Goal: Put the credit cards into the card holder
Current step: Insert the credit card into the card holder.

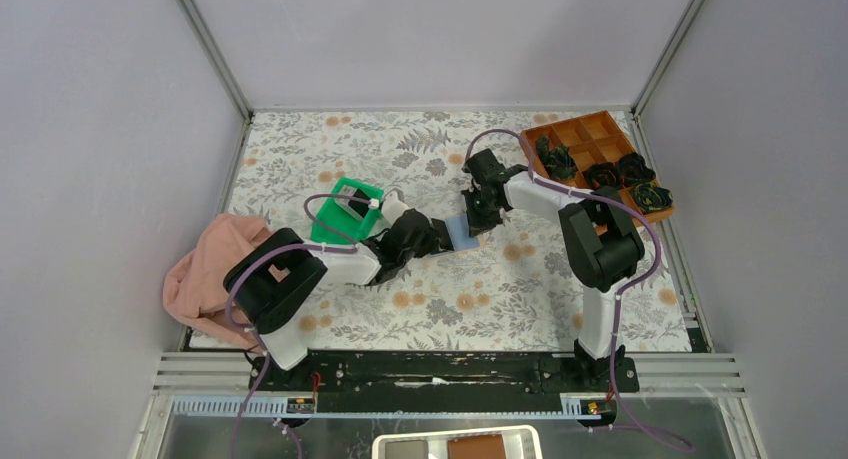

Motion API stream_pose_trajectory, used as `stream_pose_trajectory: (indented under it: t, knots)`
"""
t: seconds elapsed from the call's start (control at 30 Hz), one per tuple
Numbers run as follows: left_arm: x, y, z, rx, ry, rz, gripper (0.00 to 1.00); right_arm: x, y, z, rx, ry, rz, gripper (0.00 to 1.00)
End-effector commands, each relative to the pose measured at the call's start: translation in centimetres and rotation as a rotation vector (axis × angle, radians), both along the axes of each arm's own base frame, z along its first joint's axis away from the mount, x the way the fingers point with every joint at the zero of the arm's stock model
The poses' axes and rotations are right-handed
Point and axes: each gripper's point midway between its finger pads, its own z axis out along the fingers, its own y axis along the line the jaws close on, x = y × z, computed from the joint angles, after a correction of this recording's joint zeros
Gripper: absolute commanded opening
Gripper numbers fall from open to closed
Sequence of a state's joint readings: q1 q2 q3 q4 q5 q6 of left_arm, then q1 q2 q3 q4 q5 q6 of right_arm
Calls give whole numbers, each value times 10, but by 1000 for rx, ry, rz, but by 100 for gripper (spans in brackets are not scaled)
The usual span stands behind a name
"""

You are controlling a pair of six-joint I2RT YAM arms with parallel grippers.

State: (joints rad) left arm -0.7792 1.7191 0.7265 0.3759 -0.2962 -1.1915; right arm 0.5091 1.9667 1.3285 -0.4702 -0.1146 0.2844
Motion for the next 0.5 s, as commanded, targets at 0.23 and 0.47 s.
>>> stream_pose_trajectory:
  t: [0.23,0.47]
  knots:
    - [11,-9,32,-66,-95,15,0,13,-7,-6,-36,-19,-6,0]
    - [11,-10,22,-57,-84,14,0,13,-8,-5,-39,-20,-8,0]
